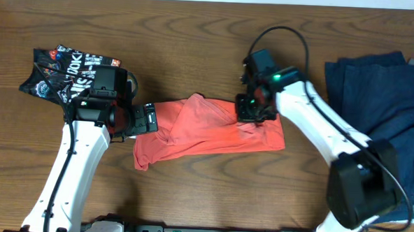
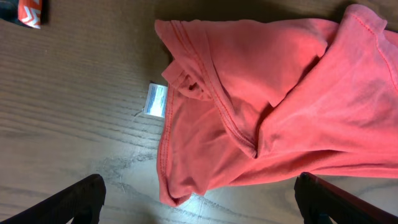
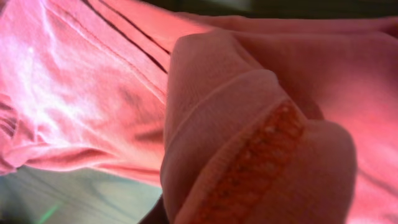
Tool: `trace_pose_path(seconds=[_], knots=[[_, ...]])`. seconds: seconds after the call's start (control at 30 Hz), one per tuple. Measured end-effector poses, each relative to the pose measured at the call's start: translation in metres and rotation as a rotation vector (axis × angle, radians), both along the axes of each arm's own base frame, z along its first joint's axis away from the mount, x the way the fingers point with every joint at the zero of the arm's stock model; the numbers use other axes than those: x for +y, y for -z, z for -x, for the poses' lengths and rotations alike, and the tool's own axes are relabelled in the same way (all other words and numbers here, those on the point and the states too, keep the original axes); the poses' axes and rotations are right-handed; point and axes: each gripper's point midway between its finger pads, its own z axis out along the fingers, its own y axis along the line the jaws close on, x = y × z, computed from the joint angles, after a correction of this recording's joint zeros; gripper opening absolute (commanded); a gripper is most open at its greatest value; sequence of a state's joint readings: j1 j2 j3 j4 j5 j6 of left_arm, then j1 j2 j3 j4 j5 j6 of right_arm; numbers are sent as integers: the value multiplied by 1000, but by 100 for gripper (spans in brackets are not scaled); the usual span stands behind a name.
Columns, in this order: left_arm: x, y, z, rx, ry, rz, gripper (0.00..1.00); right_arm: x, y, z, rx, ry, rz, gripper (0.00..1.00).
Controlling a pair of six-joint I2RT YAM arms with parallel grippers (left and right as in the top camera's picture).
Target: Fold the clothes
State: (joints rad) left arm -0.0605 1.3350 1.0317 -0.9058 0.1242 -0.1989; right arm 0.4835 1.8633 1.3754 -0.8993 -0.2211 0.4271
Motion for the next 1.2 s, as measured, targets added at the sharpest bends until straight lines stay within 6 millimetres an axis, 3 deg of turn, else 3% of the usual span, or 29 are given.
trace_pose_path(seconds=[0.1, 0.2, 0.33, 0.5, 0.63, 0.8, 1.0, 1.2], knots=[[0, 0, 0, 2, 0, 0, 98, 19, 10, -6, -15, -17, -38, 38], [0, 0, 1, 3, 0, 0, 98, 39, 8, -8, -33, -65, -118, 53], [0, 0, 1, 5, 0, 0, 98, 66, -3, 5, -23, -207, -257, 57], [0, 1, 2, 8, 0, -1, 98, 72, -8, 13, -6, -269, -311, 58], [0, 0, 0, -1, 0, 0, 98, 49, -3, 12, 20, -235, -243, 60], [-1, 10, -13, -2, 1, 0, 98, -8, -16, 3, -12, -125, -69, 63], [-2, 63, -20, 142, 44, -6, 98, -61, -57, 1, -96, -21, 47, 64], [-2, 112, -26, 238, 68, 55, 98, -86, -61, 2, -85, 29, 100, 65]])
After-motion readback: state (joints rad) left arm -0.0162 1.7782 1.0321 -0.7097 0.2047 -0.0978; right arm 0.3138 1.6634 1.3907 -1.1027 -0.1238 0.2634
